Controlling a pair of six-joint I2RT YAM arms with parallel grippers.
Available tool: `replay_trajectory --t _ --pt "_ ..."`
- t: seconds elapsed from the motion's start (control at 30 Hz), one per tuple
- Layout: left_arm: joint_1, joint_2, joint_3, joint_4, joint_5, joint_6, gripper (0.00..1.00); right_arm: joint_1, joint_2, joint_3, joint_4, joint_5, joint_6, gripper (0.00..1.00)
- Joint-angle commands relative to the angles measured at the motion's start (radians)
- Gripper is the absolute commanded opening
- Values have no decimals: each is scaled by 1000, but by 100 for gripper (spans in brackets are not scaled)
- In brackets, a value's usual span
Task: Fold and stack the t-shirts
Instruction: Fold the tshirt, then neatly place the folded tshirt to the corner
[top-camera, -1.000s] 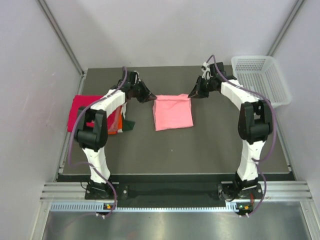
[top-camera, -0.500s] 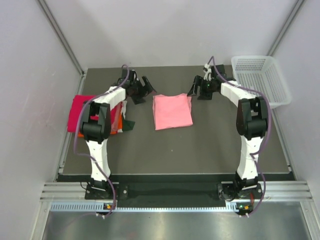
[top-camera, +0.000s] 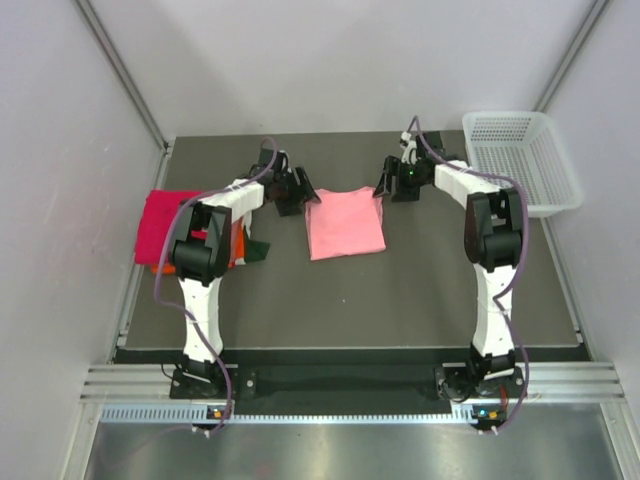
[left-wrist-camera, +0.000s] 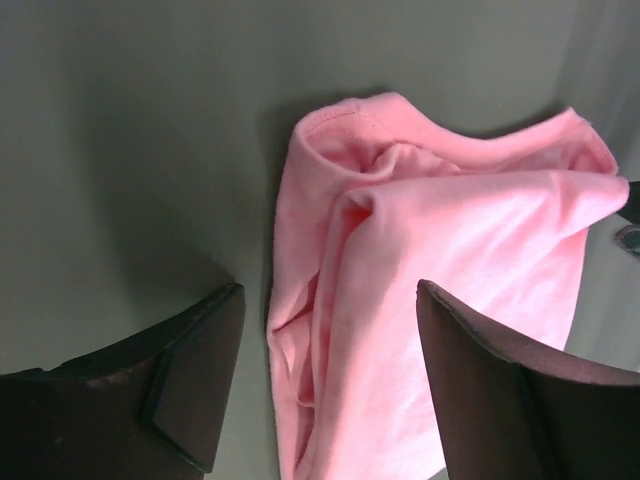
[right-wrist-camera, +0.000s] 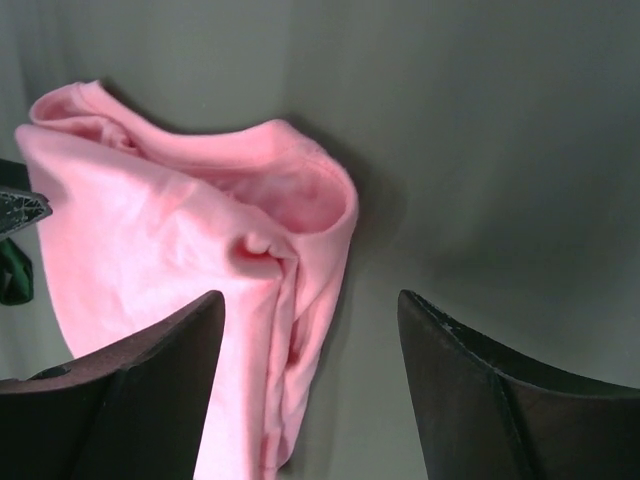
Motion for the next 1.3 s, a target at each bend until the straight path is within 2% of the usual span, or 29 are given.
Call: replay_trajectory --t 0.0,0.17,0.37,0.47,0.5,0.57,0.63,0.73,0.77,0.97,1.2,1.27 --pt "4 26 39 46 -7 16 75 11 51 83 -23 -7 -19 69" --pt "-1 22 62 -23 -47 59 76 23 100 123 -28 -20 -21 64" --pt "-24 -69 66 -222 -346 154 77 40 117 123 -16 -33 -21 54" --pt "-44 -104 65 -328 -506 183 73 41 130 143 -22 -34 -18 38" --pt "-50 -115 68 -354 -545 185 72 41 131 146 -25 -34 -12 23" --pt "-73 -127 57 -415 -688 190 70 45 128 135 -19 -40 -4 7" --pt "-88 -130 51 -443 -833 194 70 46 119 118 7 -48 5 1" --pt "-117 -97 60 -489 -952 203 61 48 90 75 37 -56 11 0" --pt "-127 -81 69 -514 -1022 197 61 49 73 59 40 -57 13 0" --pt "-133 54 146 -641 -1202 145 61 48 50 46 53 -71 27 0" --pt "-108 101 161 -667 -1215 122 61 49 38 45 47 -62 22 0" --pt "-101 107 160 -663 -1207 134 49 49 35 39 49 -63 21 0"
